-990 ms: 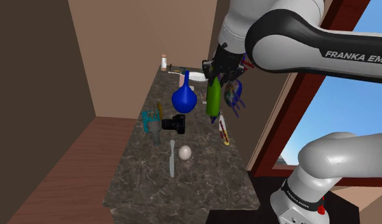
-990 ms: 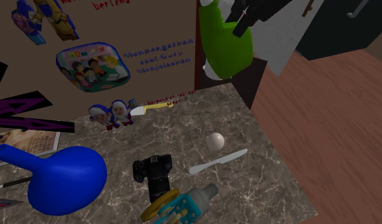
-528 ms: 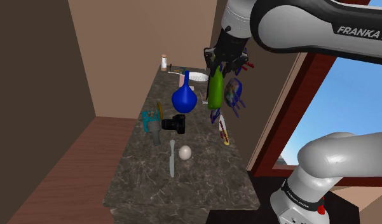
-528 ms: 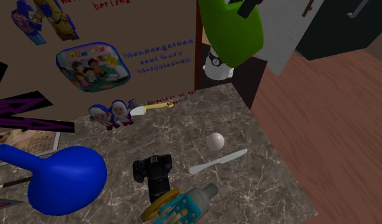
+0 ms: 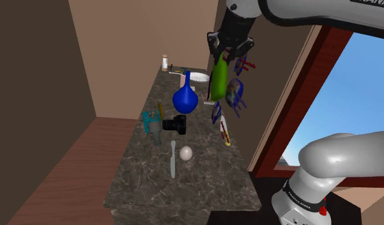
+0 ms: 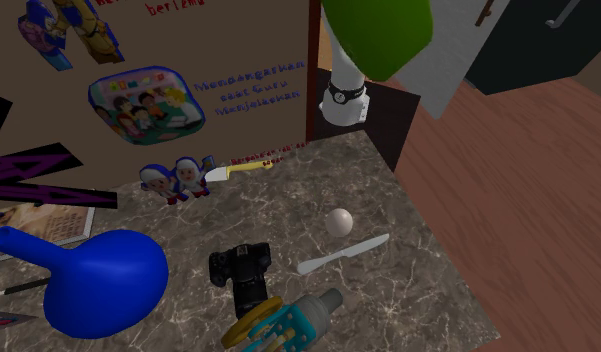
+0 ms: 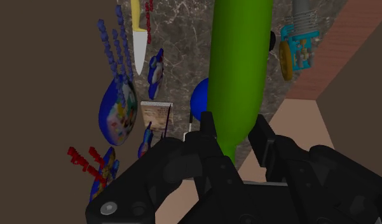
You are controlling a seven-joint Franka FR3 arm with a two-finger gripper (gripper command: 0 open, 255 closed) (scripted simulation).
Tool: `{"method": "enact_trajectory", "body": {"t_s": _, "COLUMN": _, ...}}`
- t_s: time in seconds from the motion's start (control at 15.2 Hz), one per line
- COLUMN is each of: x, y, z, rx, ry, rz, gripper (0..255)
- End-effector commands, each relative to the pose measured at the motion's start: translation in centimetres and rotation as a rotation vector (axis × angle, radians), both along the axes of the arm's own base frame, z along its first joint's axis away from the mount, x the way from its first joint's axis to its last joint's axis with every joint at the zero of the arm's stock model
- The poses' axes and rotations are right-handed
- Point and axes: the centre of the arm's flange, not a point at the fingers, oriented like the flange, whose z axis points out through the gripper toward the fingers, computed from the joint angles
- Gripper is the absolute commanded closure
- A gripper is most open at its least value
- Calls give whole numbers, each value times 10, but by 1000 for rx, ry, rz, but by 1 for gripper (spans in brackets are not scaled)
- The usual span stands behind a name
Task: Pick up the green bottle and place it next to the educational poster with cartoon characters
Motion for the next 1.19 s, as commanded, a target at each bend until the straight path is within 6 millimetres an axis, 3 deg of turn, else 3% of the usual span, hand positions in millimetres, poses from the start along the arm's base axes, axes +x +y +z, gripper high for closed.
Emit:
{"method": "enact_trajectory", "body": {"t_s": 0.0, "x": 0, "y": 0, "z": 12, "rx": 0, "ry": 0, "rz": 0, "gripper": 255}}
{"method": "enact_trajectory", "body": {"t_s": 1.12, "x": 0, "y": 0, "z": 101, "rx": 0, "ry": 0, "rz": 0, "gripper": 255}}
